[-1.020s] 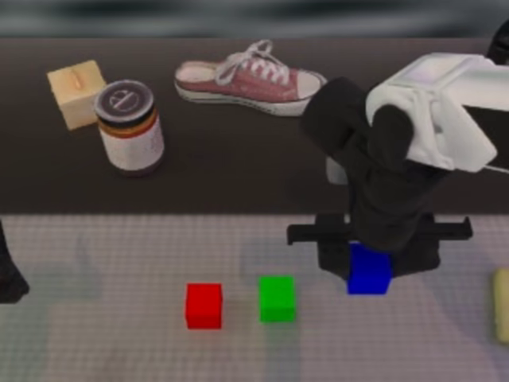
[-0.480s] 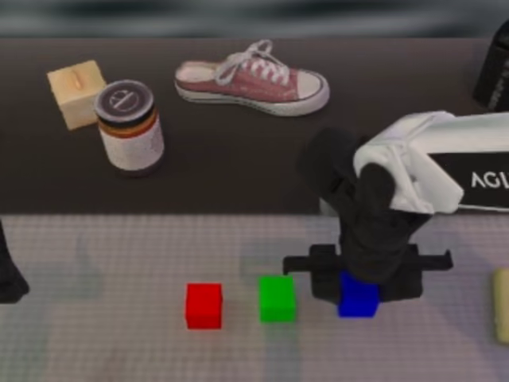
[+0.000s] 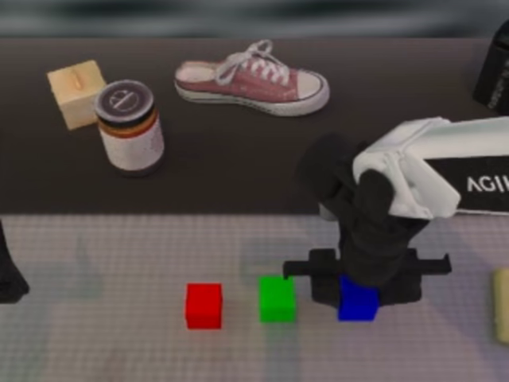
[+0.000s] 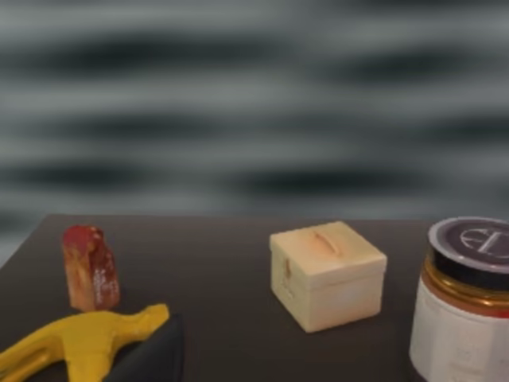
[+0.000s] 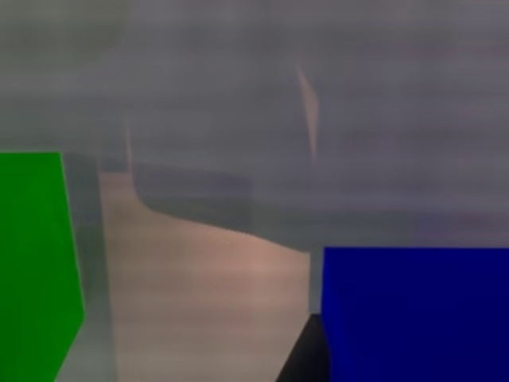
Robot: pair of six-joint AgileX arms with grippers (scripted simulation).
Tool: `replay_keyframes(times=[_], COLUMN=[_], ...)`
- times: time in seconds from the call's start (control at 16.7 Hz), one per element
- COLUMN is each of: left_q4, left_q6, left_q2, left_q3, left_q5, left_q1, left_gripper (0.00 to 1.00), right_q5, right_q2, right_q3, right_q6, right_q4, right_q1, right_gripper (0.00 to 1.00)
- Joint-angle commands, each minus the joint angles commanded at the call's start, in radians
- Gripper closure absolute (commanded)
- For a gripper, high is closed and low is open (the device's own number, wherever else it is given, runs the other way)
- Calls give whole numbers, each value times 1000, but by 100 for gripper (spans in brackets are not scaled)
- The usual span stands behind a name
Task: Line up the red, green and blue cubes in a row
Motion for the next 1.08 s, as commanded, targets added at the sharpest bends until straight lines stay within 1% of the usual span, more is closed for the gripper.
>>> replay_keyframes(times=[0.6, 0.66, 1.08], left_q4=[0, 0, 0], left_q6=[0, 0, 0], left_q2=[0, 0, 0], left_q3=[0, 0, 0], left_q5=[0, 0, 0], left_q1=[0, 0, 0], left_gripper=[0, 0, 0], right_q5=[0, 0, 0], right_q2=[0, 0, 0], right_q3=[0, 0, 0], right_q6=[0, 0, 0], right_q4=[0, 0, 0], right_q1=[0, 0, 0], right_gripper=[2, 0, 0])
